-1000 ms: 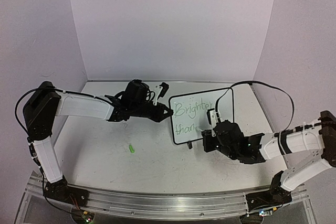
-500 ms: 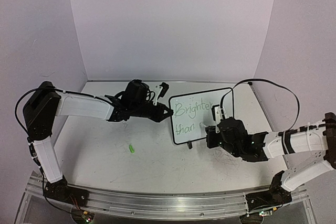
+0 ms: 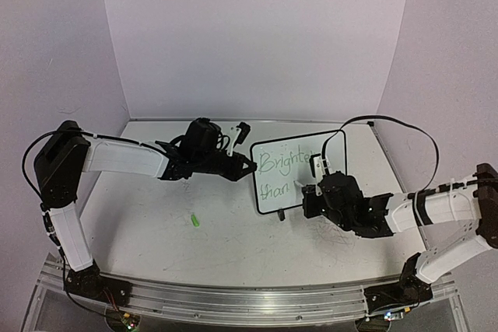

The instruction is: Write a sentence on the whiteboard

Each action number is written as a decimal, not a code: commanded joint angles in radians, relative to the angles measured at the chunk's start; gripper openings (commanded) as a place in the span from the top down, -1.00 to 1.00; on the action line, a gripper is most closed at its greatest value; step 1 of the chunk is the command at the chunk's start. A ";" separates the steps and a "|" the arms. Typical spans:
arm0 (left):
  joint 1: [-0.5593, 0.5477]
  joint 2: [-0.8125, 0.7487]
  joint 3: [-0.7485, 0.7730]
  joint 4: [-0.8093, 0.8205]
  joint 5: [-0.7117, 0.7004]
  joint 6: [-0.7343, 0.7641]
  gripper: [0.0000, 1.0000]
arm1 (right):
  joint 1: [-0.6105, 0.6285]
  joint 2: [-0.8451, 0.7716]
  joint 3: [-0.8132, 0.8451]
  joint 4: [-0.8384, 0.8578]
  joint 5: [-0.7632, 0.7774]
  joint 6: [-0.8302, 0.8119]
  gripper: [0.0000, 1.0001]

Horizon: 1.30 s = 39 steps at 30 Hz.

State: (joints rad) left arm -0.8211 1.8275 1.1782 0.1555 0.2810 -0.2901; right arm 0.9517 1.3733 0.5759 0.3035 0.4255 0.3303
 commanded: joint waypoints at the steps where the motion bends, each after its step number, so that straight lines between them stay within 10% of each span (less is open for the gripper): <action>1: 0.016 -0.008 0.040 -0.038 -0.080 0.042 1.00 | -0.008 0.024 0.041 0.040 0.018 -0.014 1.00; 39: 0.016 -0.011 0.039 -0.039 -0.078 0.042 1.00 | -0.018 -0.017 0.004 -0.090 0.032 0.117 1.00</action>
State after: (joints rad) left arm -0.8196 1.8272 1.1782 0.1551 0.2808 -0.2885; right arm 0.9428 1.3878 0.5816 0.2231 0.4100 0.4552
